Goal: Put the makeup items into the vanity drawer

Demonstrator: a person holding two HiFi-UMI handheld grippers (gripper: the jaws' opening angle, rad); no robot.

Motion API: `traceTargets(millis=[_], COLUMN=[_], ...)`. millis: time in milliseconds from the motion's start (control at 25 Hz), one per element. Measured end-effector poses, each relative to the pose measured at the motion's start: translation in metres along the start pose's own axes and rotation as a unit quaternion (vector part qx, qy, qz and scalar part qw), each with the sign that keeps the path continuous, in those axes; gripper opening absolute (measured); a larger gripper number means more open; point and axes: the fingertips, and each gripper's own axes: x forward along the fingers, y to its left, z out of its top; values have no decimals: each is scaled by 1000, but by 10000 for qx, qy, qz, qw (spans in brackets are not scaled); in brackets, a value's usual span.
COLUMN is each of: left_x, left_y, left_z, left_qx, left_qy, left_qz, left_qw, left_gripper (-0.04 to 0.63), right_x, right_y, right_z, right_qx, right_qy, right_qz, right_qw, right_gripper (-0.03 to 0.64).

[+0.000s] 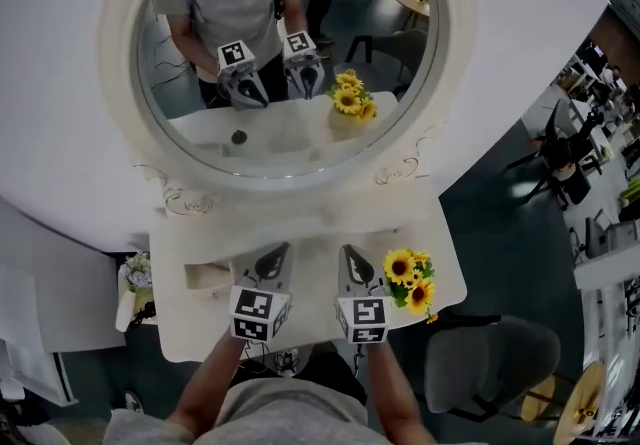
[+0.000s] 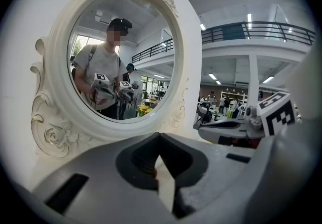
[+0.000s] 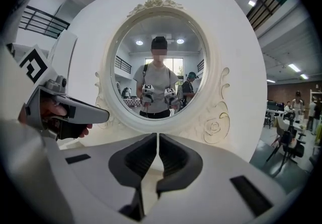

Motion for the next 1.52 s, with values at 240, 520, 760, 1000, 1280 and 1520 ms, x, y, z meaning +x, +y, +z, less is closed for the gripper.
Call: traceTargets(millis=[240,520,760,1000,1280,1520], left_x=[33,62,74,81,85,84], left_y=[12,25,30,35,41,43], left_z=[-8,-23,-35,-41,-47,-47], left_qx=[-87,-249,-352,-393,-439,-470], left_qy=[214,477,656,748,781,765], left_qz=[107,241,311,330,356,377], left_qw=[9997,9983,9967,9959,9953,9952], left_gripper=[0,0,0,0,0,0], right_x=[38,76,95,115,134,137], right_y=[-14,-25,-24,-18,-19,-21], right_z=[-13,-33,-45,-59,-66,-70], right_qx=[49,93,141,205,103,28], right_qy=[225,418,587,862,983,1081], right_qz=[166,369,575,826,818,780], right_qw=[9996,9984,9965,9926,9917,9911], right_gripper=[27,28,28,196,199,177])
